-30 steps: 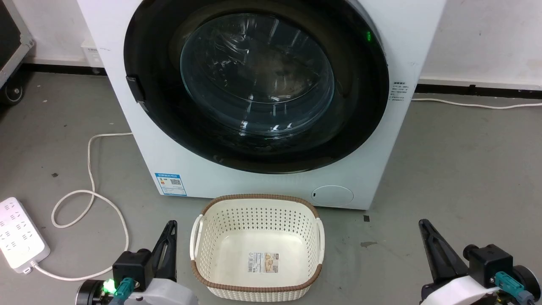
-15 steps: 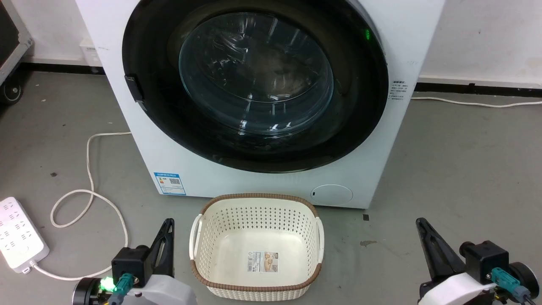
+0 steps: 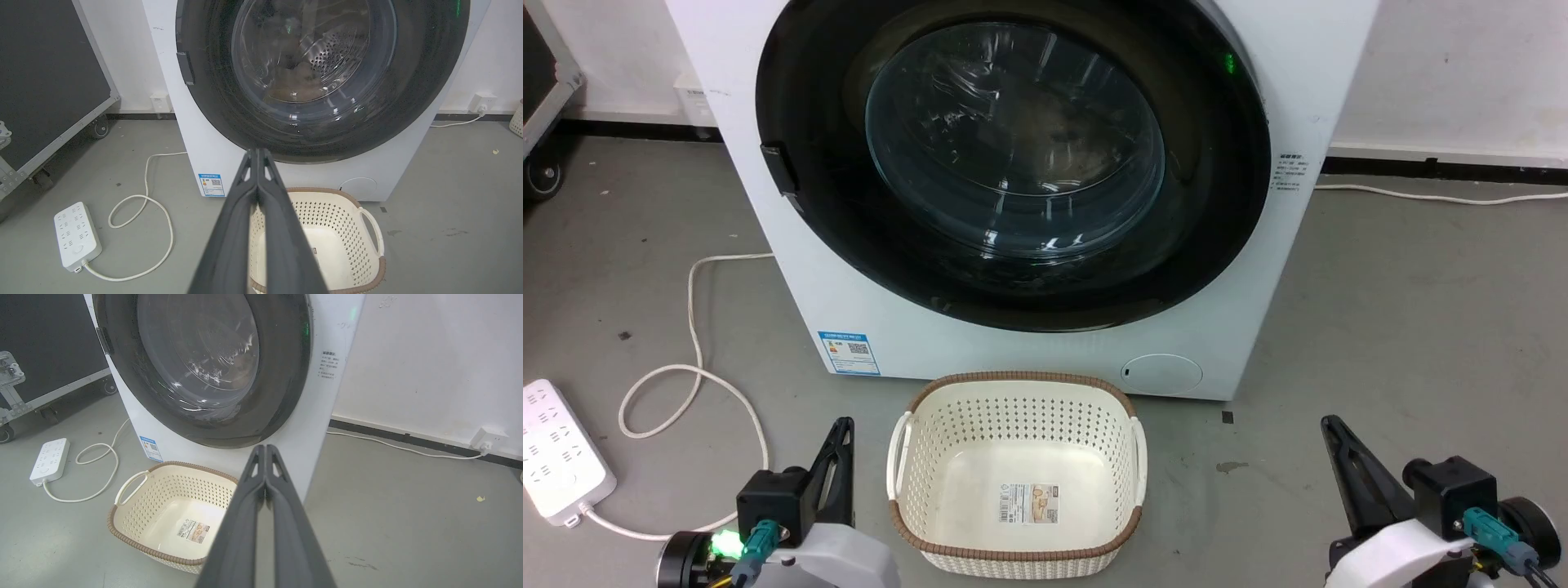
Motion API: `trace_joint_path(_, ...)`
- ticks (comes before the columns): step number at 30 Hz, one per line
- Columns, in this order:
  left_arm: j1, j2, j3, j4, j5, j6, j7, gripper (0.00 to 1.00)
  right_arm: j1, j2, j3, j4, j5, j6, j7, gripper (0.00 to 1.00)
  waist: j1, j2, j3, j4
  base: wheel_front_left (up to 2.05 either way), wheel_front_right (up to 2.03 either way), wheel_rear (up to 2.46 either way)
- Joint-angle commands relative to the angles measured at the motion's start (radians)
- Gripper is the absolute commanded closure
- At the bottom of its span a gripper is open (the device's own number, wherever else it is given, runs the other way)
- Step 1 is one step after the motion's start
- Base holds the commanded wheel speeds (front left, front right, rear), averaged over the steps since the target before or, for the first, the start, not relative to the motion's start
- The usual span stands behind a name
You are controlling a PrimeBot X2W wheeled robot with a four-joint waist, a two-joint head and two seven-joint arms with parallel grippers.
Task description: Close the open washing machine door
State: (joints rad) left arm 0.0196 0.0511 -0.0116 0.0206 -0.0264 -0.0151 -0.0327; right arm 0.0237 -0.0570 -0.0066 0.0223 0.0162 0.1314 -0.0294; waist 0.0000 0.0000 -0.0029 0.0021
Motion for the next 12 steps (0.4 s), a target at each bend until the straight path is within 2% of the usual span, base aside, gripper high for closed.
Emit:
trace_joint_path(1, -0.015, -0.001, 0.005, -0.006, 0.011, 0.006, 0.007, 1.0, -0.017, 0.006, 0.002, -0.009, -0.006, -0.001, 0.004, 1.0, 0.0, 0.0, 0.0, 0.0, 0.0, 0.0, 0.0)
trace_joint_path(12, -0.019, -0.001, 0.011, -0.019, 0.024, 0.014, 0.029, 1.0, -0.023, 0.007, 0.006, -0.021, -0.015, -0.001, 0.026, 1.0, 0.0, 0.0, 0.003, -0.002, 0.0, 0.0, 0.0)
